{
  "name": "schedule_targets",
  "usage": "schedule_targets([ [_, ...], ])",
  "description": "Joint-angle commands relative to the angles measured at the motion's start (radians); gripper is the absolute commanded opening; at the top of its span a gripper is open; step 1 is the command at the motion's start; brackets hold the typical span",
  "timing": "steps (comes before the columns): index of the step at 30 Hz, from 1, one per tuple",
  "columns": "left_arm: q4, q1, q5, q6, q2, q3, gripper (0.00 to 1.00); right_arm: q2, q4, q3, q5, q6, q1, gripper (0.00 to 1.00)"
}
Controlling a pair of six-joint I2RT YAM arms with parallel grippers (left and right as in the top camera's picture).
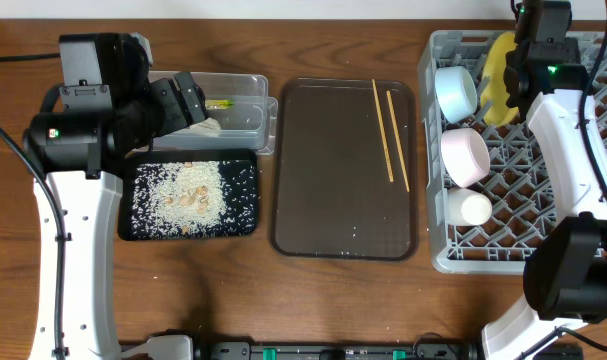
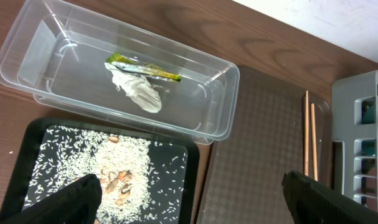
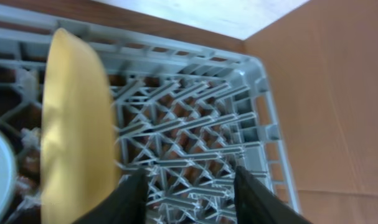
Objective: Sort waste into correct bins and load items into the dishwasher rack
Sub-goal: 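Stand the yellow plate upright in the rack's back row and release, then move the right gripper to the chopsticks on the brown tray and grasp one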
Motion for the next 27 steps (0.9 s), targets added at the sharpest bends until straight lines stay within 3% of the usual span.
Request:
schedule_targets([
  [1,-0.002,0.004,-0.01,0.009,0.002,0.013,0.96,-0.016,-0.026,0.005,-0.085,0.085,0.021,0.49],
  [6,-0.002,0.004,-0.01,0.009,0.002,0.012,0.96,-0.119,-0.069,0.021,-0.238,0.12,0.021,0.66],
  [7,-0.002,0.004,-0.01,0.009,0.002,0.012,0.96,-0.147,-0.072,0.021,-0.288,0.133,0.021,0.73],
  [8,-0.002,0.004,-0.01,0.009,0.002,0.012,0.96,-0.177,-0.072,0.021,-0.351,0.145,0.021,0.89],
  [9,-0.002,0.004,-0.01,0.009,0.002,0.012,0.96,-0.203,-0.072,0.021,-0.418,0.156,0.02,0.99],
  [13,-0.002,0.004,-0.01,0.009,0.002,0.013,0.96,-0.295,-0.074,0.021,-0.684,0.217,0.02,0.99],
  [18,-0.002,0.004,-0.01,0.009,0.002,0.012,0.96,-0.313,-0.023,0.02,-0.899,0.41,0.034,0.99],
  [27,-0.002,0.004,-0.01,0.009,0.002,0.013,0.96,-0.107,-0.029,0.021,-0.614,0.53,0.355,0.99],
])
